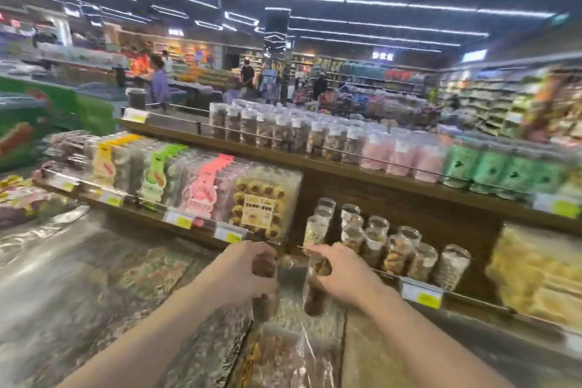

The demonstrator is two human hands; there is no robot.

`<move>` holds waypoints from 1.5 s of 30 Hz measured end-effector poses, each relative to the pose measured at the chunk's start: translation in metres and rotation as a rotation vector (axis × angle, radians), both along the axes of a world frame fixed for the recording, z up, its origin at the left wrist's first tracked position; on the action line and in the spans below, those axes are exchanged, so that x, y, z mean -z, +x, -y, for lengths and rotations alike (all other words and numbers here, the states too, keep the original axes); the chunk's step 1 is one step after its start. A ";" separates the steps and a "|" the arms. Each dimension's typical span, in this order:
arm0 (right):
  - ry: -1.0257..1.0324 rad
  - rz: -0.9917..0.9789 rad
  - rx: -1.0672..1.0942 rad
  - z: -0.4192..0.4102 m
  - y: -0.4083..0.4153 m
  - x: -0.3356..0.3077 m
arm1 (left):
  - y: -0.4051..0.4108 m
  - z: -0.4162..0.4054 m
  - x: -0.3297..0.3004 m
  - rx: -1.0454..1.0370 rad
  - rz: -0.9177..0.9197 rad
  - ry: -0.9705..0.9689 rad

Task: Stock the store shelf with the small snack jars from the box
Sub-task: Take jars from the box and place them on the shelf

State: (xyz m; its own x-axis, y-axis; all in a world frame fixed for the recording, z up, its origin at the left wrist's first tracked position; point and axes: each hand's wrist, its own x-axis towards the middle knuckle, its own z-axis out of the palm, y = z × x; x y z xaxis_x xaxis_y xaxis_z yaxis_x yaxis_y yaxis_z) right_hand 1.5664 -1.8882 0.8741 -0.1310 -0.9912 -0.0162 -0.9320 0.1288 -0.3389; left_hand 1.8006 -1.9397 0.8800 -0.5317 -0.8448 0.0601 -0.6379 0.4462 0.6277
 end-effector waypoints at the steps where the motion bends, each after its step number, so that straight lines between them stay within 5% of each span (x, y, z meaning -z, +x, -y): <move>1: -0.004 0.011 0.044 0.001 -0.010 0.000 | -0.012 0.010 -0.001 0.044 0.011 -0.012; 16: 0.026 0.112 0.424 -0.017 -0.154 0.023 | -0.179 0.082 0.013 0.397 0.099 -0.019; 27: -0.265 0.018 0.555 0.032 -0.338 -0.056 | -0.283 0.077 0.035 0.289 0.134 0.034; 45: -0.055 0.007 0.507 0.114 -0.409 0.047 | -0.315 0.071 0.015 0.183 0.090 0.070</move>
